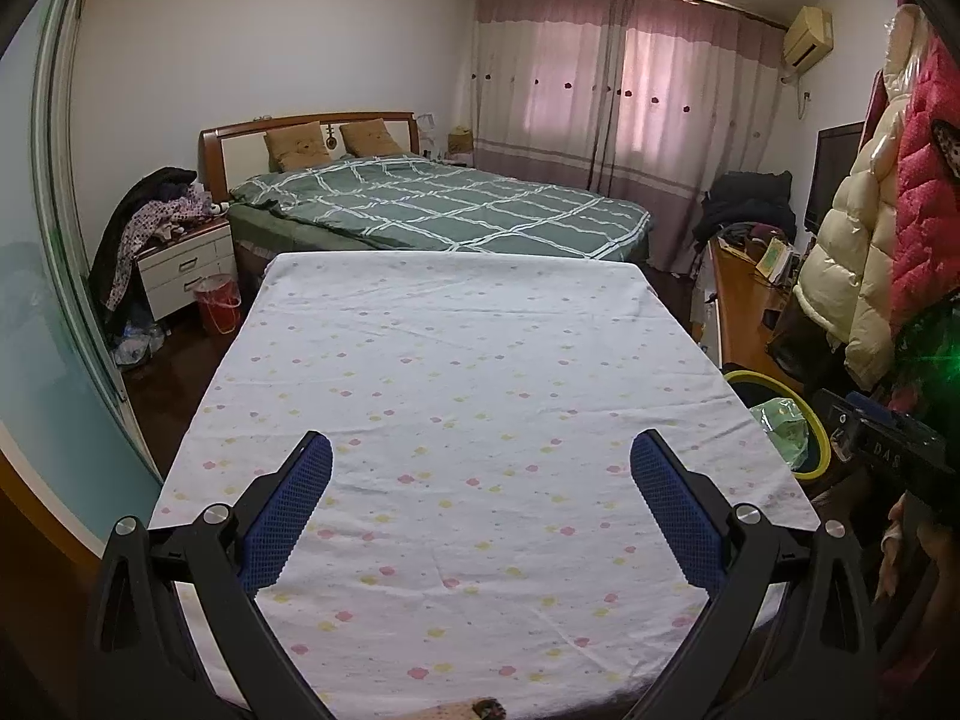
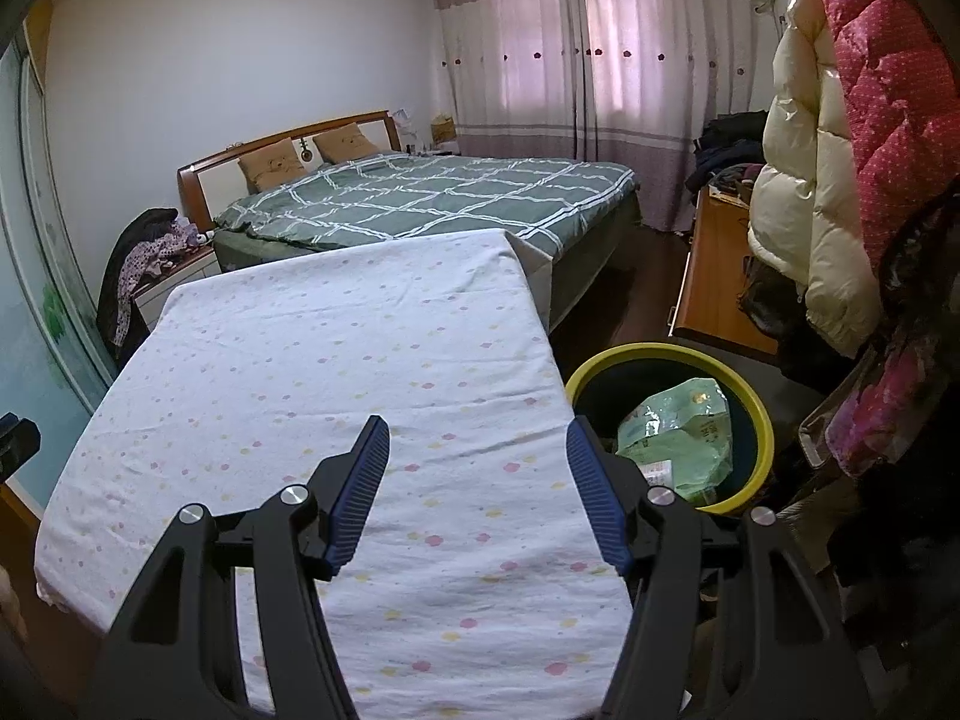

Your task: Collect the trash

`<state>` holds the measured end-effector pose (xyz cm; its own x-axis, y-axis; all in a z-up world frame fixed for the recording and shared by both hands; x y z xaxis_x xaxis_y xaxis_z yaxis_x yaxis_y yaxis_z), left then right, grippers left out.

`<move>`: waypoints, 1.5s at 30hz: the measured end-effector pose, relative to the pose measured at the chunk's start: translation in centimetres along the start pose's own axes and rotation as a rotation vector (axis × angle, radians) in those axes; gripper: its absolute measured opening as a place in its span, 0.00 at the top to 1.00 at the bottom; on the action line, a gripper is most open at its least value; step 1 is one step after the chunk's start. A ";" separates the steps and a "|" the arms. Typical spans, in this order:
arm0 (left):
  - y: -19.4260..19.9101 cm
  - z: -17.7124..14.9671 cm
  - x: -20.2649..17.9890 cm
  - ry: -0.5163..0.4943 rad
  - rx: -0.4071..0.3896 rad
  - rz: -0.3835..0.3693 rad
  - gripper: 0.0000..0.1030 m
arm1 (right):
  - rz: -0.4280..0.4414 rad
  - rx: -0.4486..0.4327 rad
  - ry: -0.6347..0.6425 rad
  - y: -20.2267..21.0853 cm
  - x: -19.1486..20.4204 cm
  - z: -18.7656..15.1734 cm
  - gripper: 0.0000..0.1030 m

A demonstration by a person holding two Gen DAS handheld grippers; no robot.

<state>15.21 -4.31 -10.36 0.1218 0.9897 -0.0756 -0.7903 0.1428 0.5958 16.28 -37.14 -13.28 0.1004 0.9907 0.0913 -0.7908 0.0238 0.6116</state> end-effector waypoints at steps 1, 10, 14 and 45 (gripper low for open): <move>0.1 0.0 0.0 0.000 -0.001 0.000 0.05 | 0.002 -0.001 0.000 0.0 0.0 0.0 0.43; 0.7 0.4 0.0 0.003 -0.019 0.008 0.05 | 0.005 -0.001 0.002 0.1 0.1 0.0 0.43; 0.7 0.4 0.0 0.002 -0.018 0.007 0.05 | 0.005 0.000 0.002 0.1 0.1 0.0 0.43; 0.6 0.2 -0.1 0.013 -0.017 0.000 0.05 | 0.006 0.004 0.000 -0.1 0.4 0.0 0.43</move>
<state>14.87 -4.29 -9.88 0.1140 0.9897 -0.0865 -0.8002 0.1431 0.5824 16.36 -36.73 -13.32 0.0956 0.9909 0.0947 -0.7889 0.0174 0.6143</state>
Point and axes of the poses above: each gripper's, at about its wrist camera, not at the fingertips, and y roughly against the way its jaws point, x to its left, z to its top, the point moved 10 cm from there along -y, roughly the way its jaws point, and after that the axes turned 3 degrees about x, right-handed, at the moved point
